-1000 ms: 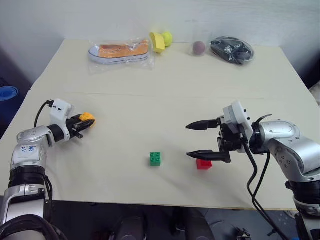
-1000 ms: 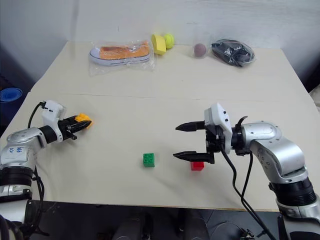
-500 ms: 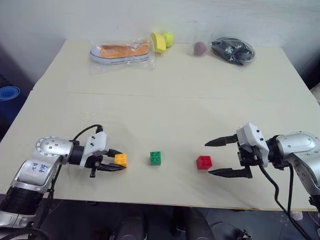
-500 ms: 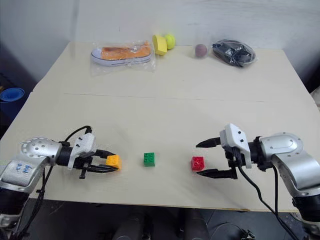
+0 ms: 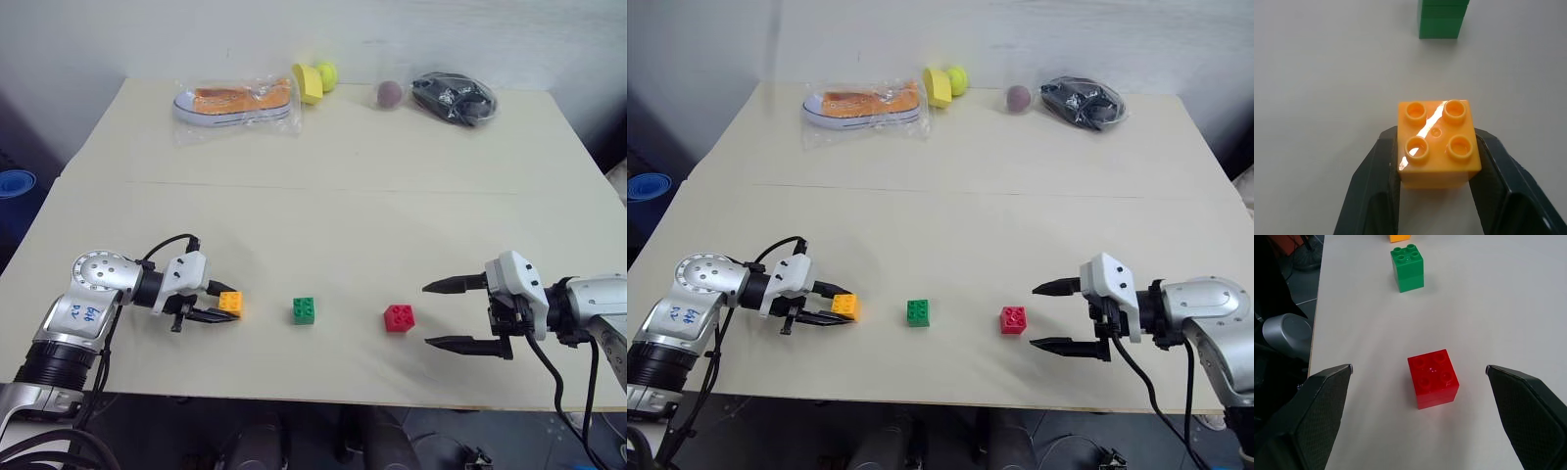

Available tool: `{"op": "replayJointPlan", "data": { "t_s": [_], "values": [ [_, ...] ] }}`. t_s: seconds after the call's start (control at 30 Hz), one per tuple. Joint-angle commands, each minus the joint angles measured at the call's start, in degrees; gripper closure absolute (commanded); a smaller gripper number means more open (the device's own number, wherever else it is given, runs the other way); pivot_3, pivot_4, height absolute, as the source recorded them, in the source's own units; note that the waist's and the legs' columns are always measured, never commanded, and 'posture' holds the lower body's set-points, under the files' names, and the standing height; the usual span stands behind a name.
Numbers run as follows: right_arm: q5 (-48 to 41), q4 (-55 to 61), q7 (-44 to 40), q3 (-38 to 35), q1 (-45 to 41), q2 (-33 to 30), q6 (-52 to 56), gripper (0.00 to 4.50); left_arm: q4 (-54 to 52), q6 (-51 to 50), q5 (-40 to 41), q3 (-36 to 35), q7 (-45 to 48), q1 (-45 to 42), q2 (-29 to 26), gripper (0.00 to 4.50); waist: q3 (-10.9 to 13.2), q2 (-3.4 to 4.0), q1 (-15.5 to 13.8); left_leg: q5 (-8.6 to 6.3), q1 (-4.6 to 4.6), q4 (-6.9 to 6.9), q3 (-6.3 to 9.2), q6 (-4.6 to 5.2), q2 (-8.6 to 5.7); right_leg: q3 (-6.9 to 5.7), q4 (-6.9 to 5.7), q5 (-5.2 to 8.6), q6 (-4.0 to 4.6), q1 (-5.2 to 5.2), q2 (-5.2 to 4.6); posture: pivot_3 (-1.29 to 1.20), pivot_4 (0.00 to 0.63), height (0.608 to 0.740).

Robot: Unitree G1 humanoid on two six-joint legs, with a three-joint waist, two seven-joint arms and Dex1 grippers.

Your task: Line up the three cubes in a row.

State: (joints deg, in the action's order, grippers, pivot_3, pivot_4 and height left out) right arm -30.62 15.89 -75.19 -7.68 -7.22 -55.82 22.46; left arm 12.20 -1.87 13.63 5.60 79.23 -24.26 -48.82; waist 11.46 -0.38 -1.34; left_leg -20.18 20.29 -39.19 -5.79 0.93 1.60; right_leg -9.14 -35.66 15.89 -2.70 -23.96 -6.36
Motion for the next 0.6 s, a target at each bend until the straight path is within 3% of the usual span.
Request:
{"op": "replayJointPlan", "data": {
  "t_s": [0.03, 0.2, 0.37, 0.47, 0.6],
  "values": [
    [-0.46, 1.66, 0.63, -2.33, 0.01, -0.74, -0.59, 0.00, -0.30, 1.17, -0.63, 0.35, 0.29, 0.29, 0.51, 2.99, 0.00, 0.00, 0.00, 0.00, 0.00, 0.00, 0.00, 0.00, 0.00, 0.00, 0.00, 0.00, 0.00, 0.00, 0.00, 0.00, 0.150, 0.740],
    [-0.29, 1.89, 0.83, -2.13, 0.10, -1.17, -0.65, 0.00, -1.23, -1.17, 0.05, -0.46, 0.32, 0.94, 0.11, 1.48, 0.00, 0.00, -0.01, 0.00, 0.00, 0.00, 0.00, 0.00, -0.01, 0.00, -0.01, 0.00, 0.00, 0.00, 0.00, 0.00, 0.150, 0.740],
    [0.32, -1.15, -1.36, -2.91, -0.72, -2.93, -1.96, 0.00, -6.66, -8.04, 5.07, -7.08, 2.47, 4.33, -6.80, 0.15, 0.00, 0.00, 0.33, 0.00, 0.01, 0.00, 0.01, -0.01, 0.04, 0.00, 0.00, 0.00, 0.00, -0.01, 0.02, 0.00, 0.150, 0.740],
    [-0.38, -4.81, -4.89, -4.42, -1.14, -5.68, -2.03, 0.00, -12.98, -16.00, 10.91, -14.34, 5.69, 8.42, -14.21, 0.02, 0.01, 0.00, 0.54, 0.00, -0.01, 0.00, 0.02, -0.01, 0.05, 0.00, 0.01, 0.00, 0.00, 0.00, 0.02, 0.00, 0.150, 0.740],
    [-0.43, -8.53, -10.34, -5.71, 0.38, -8.63, -3.53, 0.00, -18.85, -24.39, 17.44, -22.72, 7.30, 12.73, -19.74, 0.02, 0.04, 0.04, 0.35, -0.01, 0.01, 0.00, 0.05, 0.00, 0.04, 0.01, 0.06, 0.00, 0.00, 0.00, 0.00, 0.00, 0.150, 0.740]
  ]
}}
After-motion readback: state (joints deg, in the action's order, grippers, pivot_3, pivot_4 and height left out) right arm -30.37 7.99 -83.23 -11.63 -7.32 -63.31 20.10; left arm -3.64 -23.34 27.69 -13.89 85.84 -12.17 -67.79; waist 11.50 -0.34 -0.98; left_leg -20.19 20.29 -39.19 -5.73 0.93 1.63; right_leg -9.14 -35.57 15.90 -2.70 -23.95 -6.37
